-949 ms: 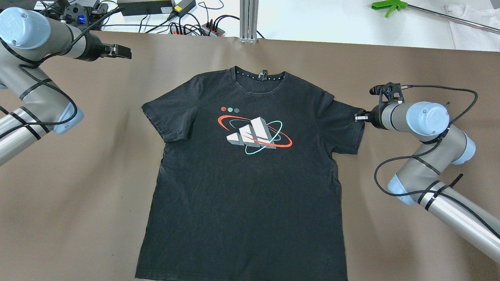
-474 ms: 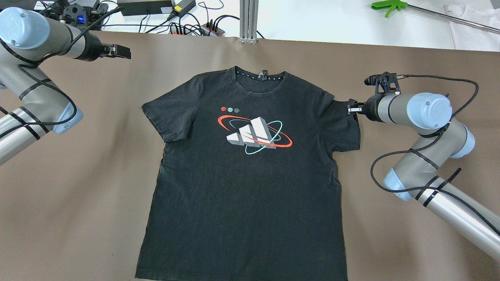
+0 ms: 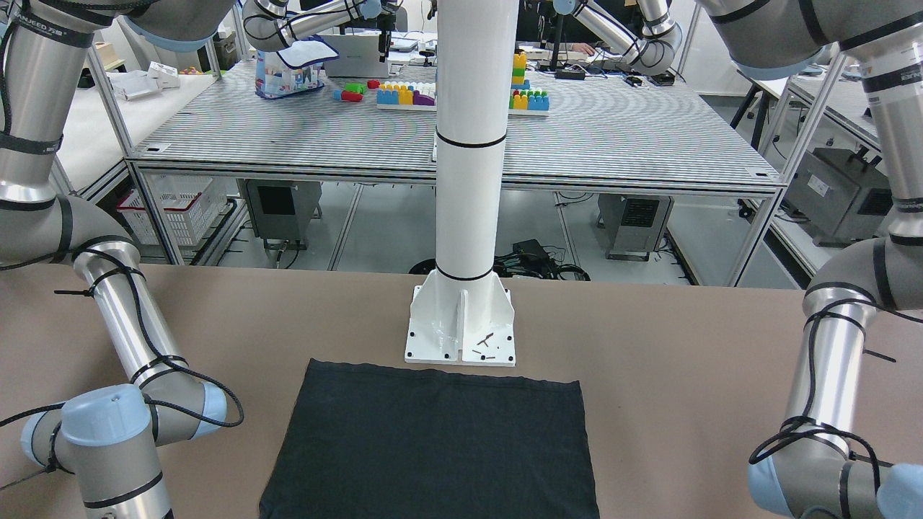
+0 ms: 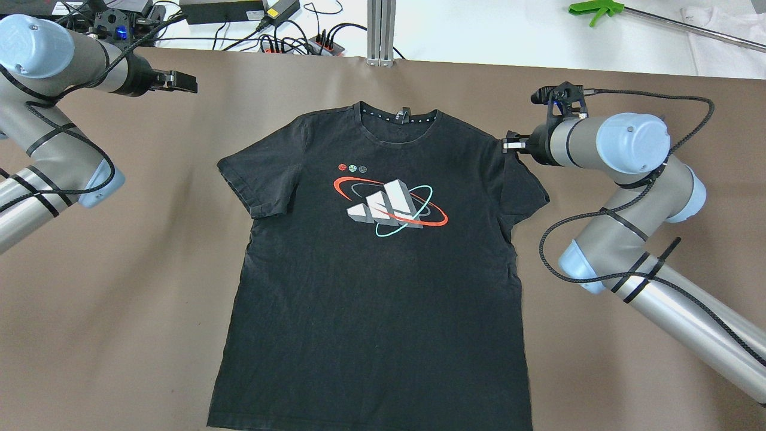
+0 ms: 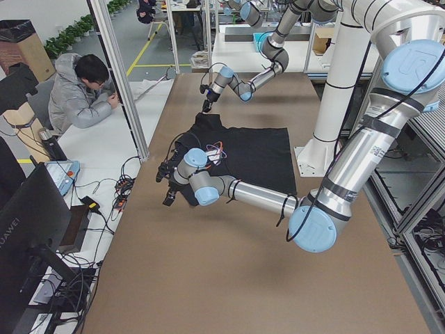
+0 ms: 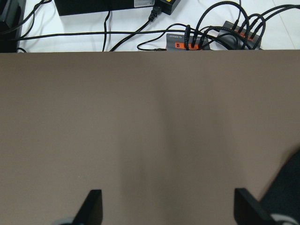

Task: Fold clothes
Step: 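Grasp the sleeve with the right gripper and fold it onto the chest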

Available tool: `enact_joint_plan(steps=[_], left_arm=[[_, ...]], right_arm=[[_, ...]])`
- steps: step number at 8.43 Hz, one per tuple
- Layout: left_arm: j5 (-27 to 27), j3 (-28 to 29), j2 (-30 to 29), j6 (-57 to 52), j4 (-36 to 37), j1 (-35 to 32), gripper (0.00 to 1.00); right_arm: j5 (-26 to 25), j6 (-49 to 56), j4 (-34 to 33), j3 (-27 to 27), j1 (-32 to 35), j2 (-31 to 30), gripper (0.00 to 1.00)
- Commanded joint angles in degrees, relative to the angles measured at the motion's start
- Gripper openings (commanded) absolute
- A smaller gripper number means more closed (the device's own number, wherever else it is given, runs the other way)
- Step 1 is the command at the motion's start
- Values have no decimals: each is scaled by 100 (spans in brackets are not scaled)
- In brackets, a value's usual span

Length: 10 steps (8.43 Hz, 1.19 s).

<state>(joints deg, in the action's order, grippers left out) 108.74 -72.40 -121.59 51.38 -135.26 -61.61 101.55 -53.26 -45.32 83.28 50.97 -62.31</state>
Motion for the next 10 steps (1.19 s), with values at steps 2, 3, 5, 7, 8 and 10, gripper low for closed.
enact_joint_plan(steps=[2,3,5,7,8,10], left_arm=[[-2,7,47,-5,0,0,100],[-11,15,47,-5,0,0,100],[-151,16,83,4,0,9,100],[-160,16,83,4,0,9,100],[-160,33,83,4,0,52,100],[-327,33,74,39,0,167,100]], right_arm=[[-1080,-457,-476,-127,-752,595,0],[-1302,-631,-522,-362,-903,815,0],[-1620,-712,-513,-637,-1106,1010,0],[-1691,-703,-513,-707,-1194,1011,0],[-1752,-703,-513,-751,-1203,1011,0],[-1797,-712,-505,-796,-1221,1011,0]])
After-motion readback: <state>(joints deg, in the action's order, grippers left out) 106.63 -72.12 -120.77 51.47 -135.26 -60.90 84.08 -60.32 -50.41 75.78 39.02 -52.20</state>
